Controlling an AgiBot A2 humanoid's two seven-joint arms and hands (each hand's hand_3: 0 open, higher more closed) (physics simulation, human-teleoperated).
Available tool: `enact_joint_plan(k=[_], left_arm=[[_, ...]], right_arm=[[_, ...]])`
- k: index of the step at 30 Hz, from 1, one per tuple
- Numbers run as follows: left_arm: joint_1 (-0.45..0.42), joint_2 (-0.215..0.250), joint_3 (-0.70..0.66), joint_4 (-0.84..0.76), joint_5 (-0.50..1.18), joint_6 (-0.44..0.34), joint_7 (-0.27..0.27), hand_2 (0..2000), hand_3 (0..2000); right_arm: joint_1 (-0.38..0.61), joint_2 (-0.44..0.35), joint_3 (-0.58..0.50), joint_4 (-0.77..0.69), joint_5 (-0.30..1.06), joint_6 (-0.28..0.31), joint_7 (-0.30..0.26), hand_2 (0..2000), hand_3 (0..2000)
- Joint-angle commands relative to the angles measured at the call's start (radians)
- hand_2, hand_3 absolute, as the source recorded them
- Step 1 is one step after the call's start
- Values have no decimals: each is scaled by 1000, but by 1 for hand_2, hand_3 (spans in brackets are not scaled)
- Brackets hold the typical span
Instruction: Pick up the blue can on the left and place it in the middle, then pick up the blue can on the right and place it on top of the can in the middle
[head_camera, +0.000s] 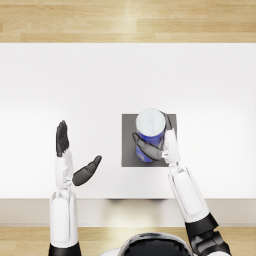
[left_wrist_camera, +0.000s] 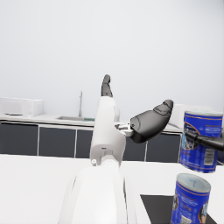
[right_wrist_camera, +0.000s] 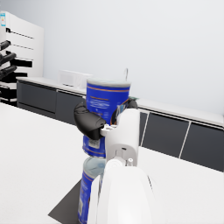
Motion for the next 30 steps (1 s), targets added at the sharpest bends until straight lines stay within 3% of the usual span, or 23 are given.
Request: enact_joint_plan(k=[1,5,6,7,9,10,11,19,20,21,30], left_arm=[[5,0,-20,0,0,0,0,0,0],[4,3,-16,6,0,0,0,0,0],[-5,5,-15,5,0,0,0,0,0],[6,5,-19,-1,0,0,0,0,0],[9,6,-18,4,0,0,0,0,0],[9,6,-15,3,0,0,0,0,0],[12,7,-15,2,0,0,0,0,0],[15,13,-7,4,0,0,0,0,0],[32,12,-3,-10,0,0,0,0,0],[19,14,-6,0,0,0,0,0,0],[85,18,26,-16,0,0,0,0,0]], right_arm=[[5,-5,4,-32,0,-2,0,2000,1520],[-2,-8,2,-82,0,-5,2,2000,1520],[-5,-8,-1,-92,0,-6,2,639,1193],[-6,-9,-3,-92,0,-27,-1,0,867],[-8,-11,-1,-97,0,-76,-5,0,213],[13,35,53,-97,0,-92,-8,0,0],[-4,-1,11,-88,0,-108,-8,0,0],[21,-3,-7,-4,0,-133,-11,0,0],[222,295,357,17,0,-133,-11,0,0],[68,60,49,28,0,-135,-11,0,0],[116,16,-54,150,1,-134,-13,0,0]])
